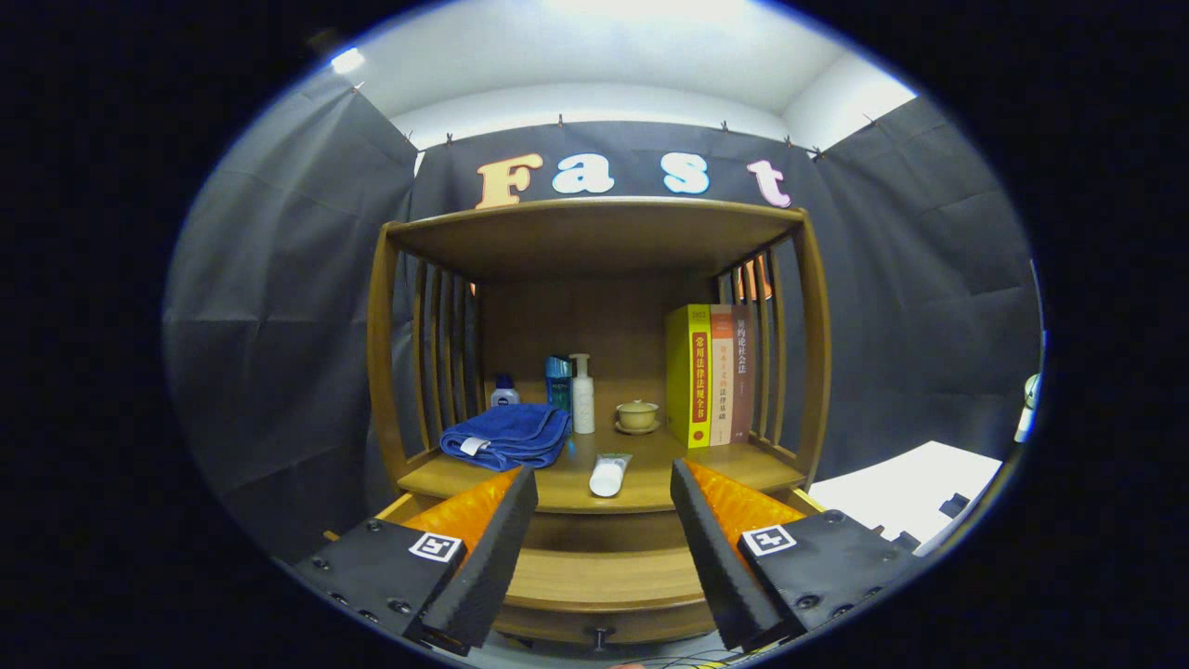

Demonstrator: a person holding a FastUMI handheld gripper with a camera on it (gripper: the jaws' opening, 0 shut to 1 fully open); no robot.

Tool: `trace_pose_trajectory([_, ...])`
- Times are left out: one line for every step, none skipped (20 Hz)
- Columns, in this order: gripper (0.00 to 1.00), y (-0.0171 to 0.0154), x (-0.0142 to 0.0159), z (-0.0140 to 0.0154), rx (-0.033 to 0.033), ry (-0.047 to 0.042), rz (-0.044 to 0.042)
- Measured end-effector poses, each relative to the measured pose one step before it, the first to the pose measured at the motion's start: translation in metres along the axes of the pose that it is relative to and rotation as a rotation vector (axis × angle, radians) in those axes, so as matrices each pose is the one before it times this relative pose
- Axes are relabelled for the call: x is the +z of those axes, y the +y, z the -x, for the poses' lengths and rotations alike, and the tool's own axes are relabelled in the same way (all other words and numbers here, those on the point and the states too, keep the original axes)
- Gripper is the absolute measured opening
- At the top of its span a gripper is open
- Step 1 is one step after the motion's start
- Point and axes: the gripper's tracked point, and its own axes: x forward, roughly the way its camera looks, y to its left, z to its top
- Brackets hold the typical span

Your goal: Pull open the drawer, take out the items inside it, and place them on the countertop above the cabinet.

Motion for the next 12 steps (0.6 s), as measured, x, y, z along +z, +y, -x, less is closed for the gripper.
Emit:
trace_pose_trajectory([0.94,-0.00008,-0.00772,0.00613,-0.00492,-0.00497,-0.00512])
trace_pose_trajectory([0.94,0.00373,-0.00035,0.0023,0.01217,-0.02235,-0.00246])
trace_pose_trajectory([0.94,0.00025,-0.00114,0.0039,-0.00373,-0.02053,0.00045])
trace_pose_trajectory([0.94,-0.00412,-0.00326,0.00381,-0.00894,-0.0154,0.00597])
trace_pose_trajectory([0.94,-0.00152,-0.00362,0.00268,-0.00753,-0.0081,0.00148])
trace_pose_trajectory([0.94,0.00202,-0.00284,0.002,0.00735,0.00042,0.00085])
trace_pose_trajectory([0.94,0.00186,-0.002,0.00152,0.00873,0.00324,0.00304])
trace_pose_trajectory([0.94,-0.00149,-0.0003,0.00055,-0.00215,0.00009,-0.00112])
trace_pose_trajectory([0.94,-0.0002,-0.00175,0.00209,0.00012,-0.00132,-0.0041])
trace_pose_trajectory([0.94,0.00109,-0.00374,0.0013,0.00095,-0.0069,-0.00982])
trace_pose_trajectory([0.94,-0.00114,-0.00876,0.00273,-0.01113,0.00176,-0.01477])
trace_pose_trajectory([0.94,0.0005,-0.01073,0.00358,-0.00714,0.00431,-0.01655])
